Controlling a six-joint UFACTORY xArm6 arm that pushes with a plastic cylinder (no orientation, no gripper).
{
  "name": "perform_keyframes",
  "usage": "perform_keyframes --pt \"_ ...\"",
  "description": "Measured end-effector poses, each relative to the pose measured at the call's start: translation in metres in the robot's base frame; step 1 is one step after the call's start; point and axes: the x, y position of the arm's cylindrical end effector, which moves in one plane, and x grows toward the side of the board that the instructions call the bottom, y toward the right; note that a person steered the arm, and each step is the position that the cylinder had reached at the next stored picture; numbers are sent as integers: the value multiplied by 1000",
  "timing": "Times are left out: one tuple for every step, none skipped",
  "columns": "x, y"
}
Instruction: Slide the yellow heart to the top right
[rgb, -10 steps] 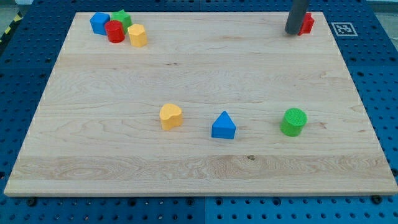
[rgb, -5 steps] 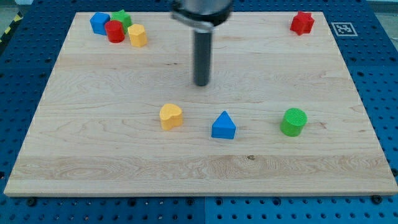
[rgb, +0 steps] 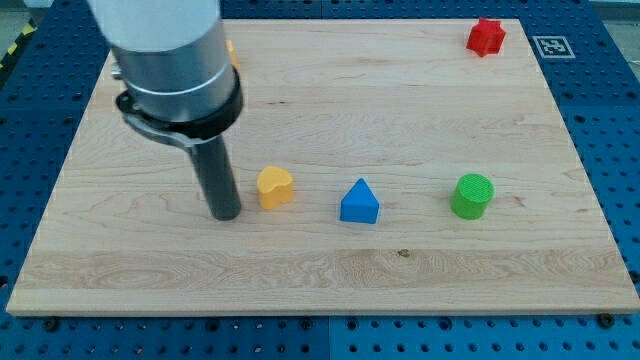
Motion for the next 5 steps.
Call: perform_keyframes --pt "-3 39" --pt "-9 80" --pt "-10 84" --pt "4 66" --pt "12 56"
